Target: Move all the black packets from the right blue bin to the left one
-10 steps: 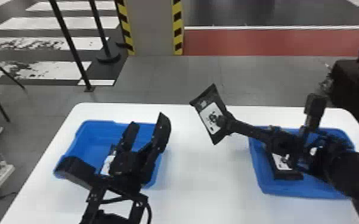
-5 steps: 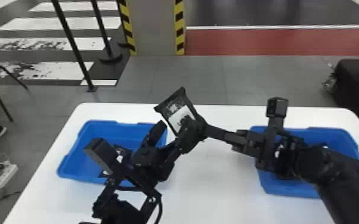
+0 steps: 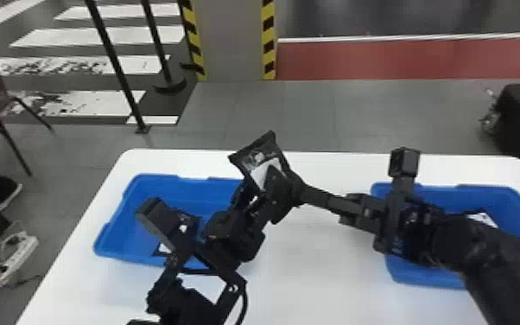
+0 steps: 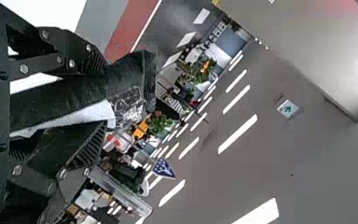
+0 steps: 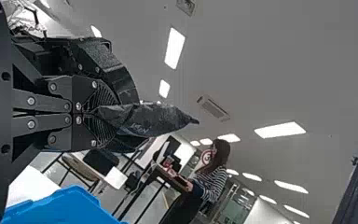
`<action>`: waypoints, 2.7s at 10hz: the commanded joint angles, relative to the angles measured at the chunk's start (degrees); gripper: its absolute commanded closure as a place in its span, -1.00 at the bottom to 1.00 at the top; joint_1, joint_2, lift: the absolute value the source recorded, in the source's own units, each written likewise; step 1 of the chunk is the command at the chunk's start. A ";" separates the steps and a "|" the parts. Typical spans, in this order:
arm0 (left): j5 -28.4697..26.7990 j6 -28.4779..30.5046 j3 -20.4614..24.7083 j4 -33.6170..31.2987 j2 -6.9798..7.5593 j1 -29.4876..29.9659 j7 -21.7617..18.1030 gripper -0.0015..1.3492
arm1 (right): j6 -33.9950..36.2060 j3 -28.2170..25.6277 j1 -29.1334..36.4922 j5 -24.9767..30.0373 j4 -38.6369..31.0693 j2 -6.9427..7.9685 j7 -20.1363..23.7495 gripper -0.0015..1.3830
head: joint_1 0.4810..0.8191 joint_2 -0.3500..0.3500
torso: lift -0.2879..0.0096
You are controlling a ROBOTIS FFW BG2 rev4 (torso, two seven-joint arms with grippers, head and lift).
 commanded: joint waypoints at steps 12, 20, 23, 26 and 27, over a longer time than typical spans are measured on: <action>-35.84 -4.78 13.28 -0.04 -2.74 5.93 14.21 0.80 | 2.39 -12.90 19.31 9.59 -27.02 -3.76 -24.71 -0.74 | 0.27 0.62 | 0.20; -36.63 -15.33 11.43 -0.04 -2.74 6.21 15.97 -0.87 | -0.70 -17.73 29.86 26.02 -46.71 -4.12 -47.03 -0.75 | 0.27 0.28 | 0.20; -34.26 -16.46 11.08 -0.04 -2.74 6.77 15.18 -0.87 | -0.84 -19.05 36.19 27.95 -53.88 -4.12 -57.75 -0.75 | 0.27 0.06 | 0.20; -33.99 -17.72 10.82 -0.04 -2.56 6.49 14.91 -0.87 | -1.13 -21.33 32.11 31.03 -46.15 -4.29 -58.46 -0.74 | 0.27 -0.11 | 0.20; -33.99 -17.58 10.82 -0.04 -2.48 6.49 14.91 -0.87 | -2.67 -21.33 29.15 30.94 -39.82 -4.91 -57.93 -0.72 | 0.27 -0.15 | 0.20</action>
